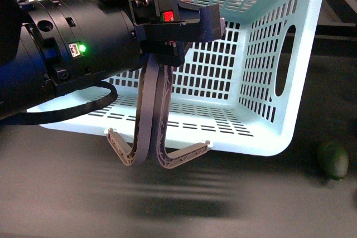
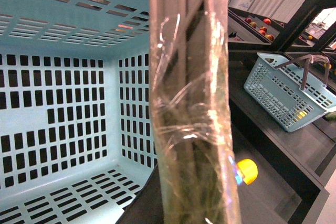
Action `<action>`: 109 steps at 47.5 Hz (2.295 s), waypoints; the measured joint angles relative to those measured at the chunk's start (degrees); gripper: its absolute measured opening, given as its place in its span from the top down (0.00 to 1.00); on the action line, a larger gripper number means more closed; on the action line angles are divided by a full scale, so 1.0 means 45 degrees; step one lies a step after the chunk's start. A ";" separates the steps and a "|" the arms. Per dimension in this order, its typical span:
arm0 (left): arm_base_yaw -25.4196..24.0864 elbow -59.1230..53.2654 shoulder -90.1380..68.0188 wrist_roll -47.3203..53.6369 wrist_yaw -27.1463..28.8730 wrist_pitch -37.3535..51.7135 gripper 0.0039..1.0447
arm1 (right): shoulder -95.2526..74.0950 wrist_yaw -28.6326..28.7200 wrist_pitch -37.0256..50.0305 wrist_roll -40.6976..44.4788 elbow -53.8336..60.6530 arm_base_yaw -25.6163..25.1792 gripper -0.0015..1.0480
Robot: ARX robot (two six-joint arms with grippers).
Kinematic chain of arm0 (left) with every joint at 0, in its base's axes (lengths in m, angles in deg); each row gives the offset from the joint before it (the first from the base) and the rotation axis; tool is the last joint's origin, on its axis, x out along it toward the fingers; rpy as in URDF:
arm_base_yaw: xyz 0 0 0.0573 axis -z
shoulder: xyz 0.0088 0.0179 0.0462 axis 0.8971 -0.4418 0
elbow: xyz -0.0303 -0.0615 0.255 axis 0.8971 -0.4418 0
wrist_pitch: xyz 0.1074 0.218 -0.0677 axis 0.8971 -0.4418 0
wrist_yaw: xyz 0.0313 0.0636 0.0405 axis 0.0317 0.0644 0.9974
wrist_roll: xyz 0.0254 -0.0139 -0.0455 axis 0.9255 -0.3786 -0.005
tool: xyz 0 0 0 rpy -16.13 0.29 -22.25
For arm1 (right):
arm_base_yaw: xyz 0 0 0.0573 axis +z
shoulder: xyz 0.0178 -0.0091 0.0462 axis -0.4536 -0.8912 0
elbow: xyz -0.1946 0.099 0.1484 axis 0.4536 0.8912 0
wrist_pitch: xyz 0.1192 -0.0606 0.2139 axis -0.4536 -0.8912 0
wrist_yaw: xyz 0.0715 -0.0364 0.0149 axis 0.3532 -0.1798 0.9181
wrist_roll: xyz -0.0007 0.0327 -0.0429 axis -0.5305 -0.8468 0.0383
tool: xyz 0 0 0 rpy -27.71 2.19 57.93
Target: Pick mango with right arm and hold basket with left
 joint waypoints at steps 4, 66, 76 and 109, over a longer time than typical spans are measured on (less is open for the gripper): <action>0.0000 0.0000 0.0000 -0.0010 0.0005 0.0000 0.91 | -0.2380 0.0321 0.1399 0.0102 -0.0325 -0.0495 0.08; -0.0005 0.0000 0.0000 0.0000 0.0005 0.0000 0.91 | -2.1366 -0.2667 0.5712 -0.3672 -0.8699 -0.3546 0.08; -0.0005 0.0000 0.0000 0.0005 0.0005 0.0000 0.91 | -2.2275 -0.2880 0.5425 -0.4269 -0.9447 -0.3293 0.08; -0.0005 0.0000 0.0000 0.0000 0.0005 0.0000 0.91 | -2.3421 -0.2958 0.4687 -0.4653 -1.0768 -0.2759 0.08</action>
